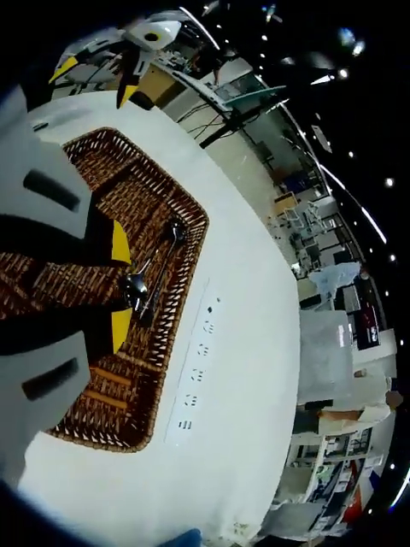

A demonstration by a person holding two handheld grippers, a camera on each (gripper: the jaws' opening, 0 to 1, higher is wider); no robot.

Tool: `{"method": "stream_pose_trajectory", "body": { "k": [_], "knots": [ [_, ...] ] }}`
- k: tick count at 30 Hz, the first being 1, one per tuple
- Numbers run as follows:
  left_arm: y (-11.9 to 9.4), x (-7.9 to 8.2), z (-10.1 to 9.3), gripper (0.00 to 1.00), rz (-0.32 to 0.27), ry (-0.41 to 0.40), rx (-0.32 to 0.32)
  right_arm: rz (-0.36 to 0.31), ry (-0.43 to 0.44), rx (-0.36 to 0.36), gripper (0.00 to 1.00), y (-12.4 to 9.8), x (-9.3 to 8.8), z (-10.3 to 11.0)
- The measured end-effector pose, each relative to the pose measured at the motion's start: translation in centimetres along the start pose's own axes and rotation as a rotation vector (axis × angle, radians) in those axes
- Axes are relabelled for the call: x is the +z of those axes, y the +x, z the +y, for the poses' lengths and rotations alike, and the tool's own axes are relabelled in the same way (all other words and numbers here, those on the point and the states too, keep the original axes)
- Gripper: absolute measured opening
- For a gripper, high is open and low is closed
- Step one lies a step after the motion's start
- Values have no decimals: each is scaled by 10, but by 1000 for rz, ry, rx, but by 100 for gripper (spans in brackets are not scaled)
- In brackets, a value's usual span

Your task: Arrange the knives, forks, and spoons in their matching storage slots by inserting each utensil handle-first until every utensil is classified and aligned in the correct compartment

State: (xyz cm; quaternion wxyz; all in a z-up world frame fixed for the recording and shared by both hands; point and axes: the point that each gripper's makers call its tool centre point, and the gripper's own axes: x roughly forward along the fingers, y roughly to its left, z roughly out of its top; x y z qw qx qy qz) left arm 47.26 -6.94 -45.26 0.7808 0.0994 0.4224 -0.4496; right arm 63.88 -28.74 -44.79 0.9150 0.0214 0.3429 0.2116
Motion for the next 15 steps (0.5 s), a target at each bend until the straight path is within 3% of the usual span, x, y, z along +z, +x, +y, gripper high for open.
{"method": "stream_pose_trajectory", "body": {
  "k": [4,15],
  "knots": [
    [-3,5,-1,97,-18,11,9,3,-86,6,29,-17,-13,13],
    [-8,5,-12,100,-36,43,12,-15,-103,-36,55,-78,-47,25]
  ]
}}
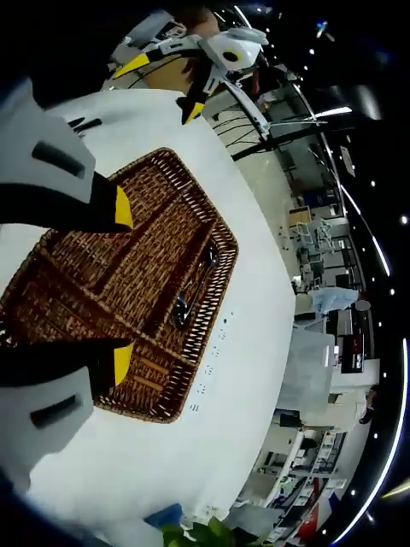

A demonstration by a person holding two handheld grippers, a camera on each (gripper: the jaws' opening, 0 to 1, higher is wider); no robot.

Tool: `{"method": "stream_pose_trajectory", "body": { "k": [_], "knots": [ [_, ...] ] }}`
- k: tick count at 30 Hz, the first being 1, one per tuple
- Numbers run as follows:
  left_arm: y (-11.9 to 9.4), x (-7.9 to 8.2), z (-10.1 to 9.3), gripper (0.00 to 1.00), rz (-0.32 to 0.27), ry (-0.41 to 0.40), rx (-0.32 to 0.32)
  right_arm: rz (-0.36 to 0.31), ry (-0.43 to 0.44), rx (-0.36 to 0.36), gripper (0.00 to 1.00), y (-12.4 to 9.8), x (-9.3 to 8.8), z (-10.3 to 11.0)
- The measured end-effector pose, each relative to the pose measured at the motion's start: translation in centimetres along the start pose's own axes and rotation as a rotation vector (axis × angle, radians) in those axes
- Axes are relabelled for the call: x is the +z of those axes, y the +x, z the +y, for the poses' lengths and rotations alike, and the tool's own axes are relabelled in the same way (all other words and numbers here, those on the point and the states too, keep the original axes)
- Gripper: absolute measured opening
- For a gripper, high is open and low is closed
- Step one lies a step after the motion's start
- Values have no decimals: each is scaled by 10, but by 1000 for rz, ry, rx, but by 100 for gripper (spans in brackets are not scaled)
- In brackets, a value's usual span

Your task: Arrange the knives, forks, and spoons in their matching storage slots by inserting each utensil handle-first until every utensil is classified and aligned in the correct compartment

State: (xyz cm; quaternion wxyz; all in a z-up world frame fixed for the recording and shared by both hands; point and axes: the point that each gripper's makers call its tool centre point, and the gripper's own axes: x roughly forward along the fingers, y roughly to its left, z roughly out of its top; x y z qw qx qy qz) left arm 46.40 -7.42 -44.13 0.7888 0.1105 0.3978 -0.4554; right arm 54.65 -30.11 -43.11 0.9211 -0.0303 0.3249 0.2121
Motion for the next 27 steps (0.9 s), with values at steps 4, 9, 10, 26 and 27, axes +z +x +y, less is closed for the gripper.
{"method": "stream_pose_trajectory", "body": {
  "k": [4,9,10,26,27],
  "knots": [
    [0,2,-5,100,-14,0,-8,14,-39,-24,62,-17,-15,1],
    [1,10,-10,100,-50,3,-11,34,-73,-38,73,-39,-35,5],
    [1,12,-11,100,-61,0,-13,31,-69,-42,74,-42,-37,5],
    [0,23,-22,100,-141,-11,-15,-24,54,-67,99,-88,-66,31],
    [-1,23,-22,100,-143,-10,-16,-28,57,-68,99,-90,-66,33]
  ]
}}
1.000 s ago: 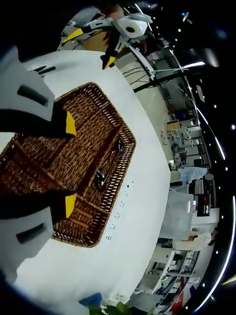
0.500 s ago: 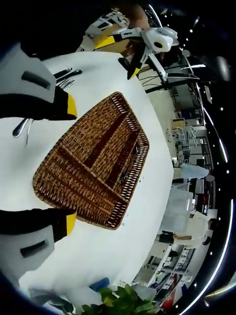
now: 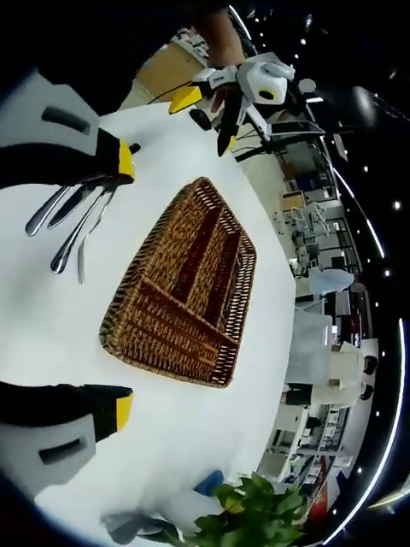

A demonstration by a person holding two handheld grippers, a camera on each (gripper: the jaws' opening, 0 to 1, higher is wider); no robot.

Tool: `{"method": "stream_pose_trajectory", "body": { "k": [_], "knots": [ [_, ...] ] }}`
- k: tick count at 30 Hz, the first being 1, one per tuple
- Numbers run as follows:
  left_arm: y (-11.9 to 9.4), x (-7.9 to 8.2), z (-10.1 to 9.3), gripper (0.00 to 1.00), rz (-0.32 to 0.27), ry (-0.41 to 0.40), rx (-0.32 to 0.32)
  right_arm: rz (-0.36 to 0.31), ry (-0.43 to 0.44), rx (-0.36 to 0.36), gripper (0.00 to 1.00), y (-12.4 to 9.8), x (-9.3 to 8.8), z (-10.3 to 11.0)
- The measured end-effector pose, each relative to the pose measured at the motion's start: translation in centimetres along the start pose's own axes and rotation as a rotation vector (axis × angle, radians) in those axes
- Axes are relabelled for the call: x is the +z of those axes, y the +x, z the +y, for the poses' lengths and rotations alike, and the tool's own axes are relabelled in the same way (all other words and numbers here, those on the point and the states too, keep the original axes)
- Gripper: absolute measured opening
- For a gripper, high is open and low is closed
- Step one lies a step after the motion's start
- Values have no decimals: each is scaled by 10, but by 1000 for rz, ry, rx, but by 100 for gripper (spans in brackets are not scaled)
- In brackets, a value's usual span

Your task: Arrange the knives, forks, and spoons in their matching storage slots by inserting each utensil handle-first until every utensil is classified and aligned in the correct compartment

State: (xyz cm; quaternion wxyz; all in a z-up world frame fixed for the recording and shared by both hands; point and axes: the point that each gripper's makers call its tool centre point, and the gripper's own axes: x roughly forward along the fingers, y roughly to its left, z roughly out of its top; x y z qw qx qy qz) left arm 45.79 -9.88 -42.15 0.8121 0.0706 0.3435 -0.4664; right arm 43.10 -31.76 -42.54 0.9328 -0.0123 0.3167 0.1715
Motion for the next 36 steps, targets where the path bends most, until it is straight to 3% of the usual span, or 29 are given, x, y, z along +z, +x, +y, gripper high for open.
{"method": "stream_pose_trajectory", "body": {
  "k": [5,18,36],
  "knots": [
    [-2,4,-4,100,-26,26,-6,13,-13,-17,99,-6,-7,3],
    [-2,0,-7,100,-16,42,-16,14,-8,-44,99,-18,-12,3],
    [1,-18,-14,100,23,95,-59,57,-35,-30,95,-24,-28,11]
  ]
}}
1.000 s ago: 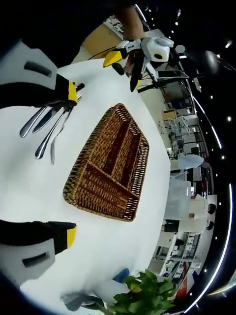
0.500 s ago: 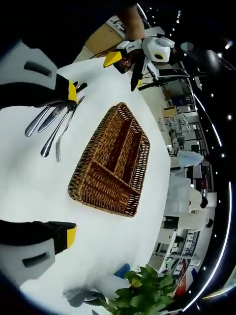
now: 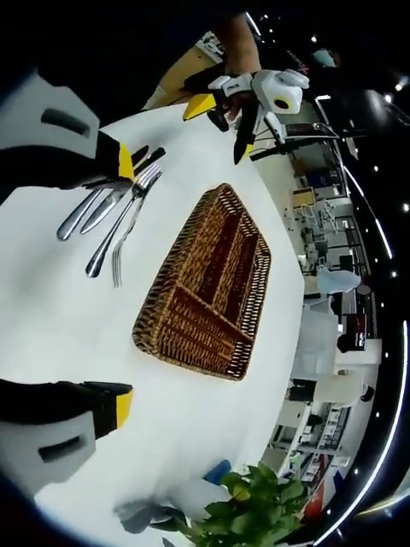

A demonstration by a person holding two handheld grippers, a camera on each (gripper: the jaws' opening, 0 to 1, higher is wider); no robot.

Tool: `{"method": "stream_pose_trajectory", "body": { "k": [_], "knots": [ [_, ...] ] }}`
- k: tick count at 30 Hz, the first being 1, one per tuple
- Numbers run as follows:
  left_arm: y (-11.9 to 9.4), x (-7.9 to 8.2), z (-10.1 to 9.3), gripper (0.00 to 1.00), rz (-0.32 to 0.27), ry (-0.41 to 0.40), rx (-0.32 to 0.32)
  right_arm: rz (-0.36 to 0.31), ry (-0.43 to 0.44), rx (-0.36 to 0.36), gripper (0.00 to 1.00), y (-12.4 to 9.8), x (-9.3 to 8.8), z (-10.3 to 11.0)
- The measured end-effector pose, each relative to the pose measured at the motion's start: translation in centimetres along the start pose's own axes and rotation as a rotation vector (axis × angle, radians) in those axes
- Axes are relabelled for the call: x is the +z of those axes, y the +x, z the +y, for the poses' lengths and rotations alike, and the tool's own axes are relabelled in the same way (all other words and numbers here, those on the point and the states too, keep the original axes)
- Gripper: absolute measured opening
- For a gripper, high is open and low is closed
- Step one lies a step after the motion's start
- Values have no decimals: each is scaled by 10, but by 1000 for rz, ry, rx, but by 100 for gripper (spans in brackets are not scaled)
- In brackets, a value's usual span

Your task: Arrange the knives, forks, and spoons in their matching storage slots by inserting each utensil handle-first until every utensil is classified and aligned in the correct compartment

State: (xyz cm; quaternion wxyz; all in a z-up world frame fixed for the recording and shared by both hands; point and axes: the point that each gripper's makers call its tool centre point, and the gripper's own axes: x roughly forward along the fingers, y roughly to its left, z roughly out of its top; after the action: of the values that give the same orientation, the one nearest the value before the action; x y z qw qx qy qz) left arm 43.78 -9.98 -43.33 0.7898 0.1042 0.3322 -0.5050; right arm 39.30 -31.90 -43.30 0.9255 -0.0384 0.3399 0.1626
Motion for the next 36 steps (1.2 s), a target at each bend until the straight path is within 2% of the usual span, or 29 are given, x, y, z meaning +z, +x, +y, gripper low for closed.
{"method": "stream_pose_trajectory", "body": {
  "k": [11,17,21,24,28,32,36],
  "knots": [
    [2,-12,-9,100,36,28,-19,54,-92,42,84,5,-9,9],
    [2,-17,-14,100,47,35,-29,94,-199,84,78,12,-9,12],
    [1,-21,-16,100,58,31,-33,126,-277,123,73,15,-10,14],
    [1,-27,-19,100,71,40,-40,161,-376,166,68,19,-10,15],
    [0,-31,-20,98,78,43,-41,182,-432,201,63,24,-10,18],
    [-1,-34,-21,96,89,44,-33,202,-494,278,60,31,-11,28],
    [-2,-35,-21,96,91,38,-36,227,-546,329,51,39,-14,35]
  ]
}}
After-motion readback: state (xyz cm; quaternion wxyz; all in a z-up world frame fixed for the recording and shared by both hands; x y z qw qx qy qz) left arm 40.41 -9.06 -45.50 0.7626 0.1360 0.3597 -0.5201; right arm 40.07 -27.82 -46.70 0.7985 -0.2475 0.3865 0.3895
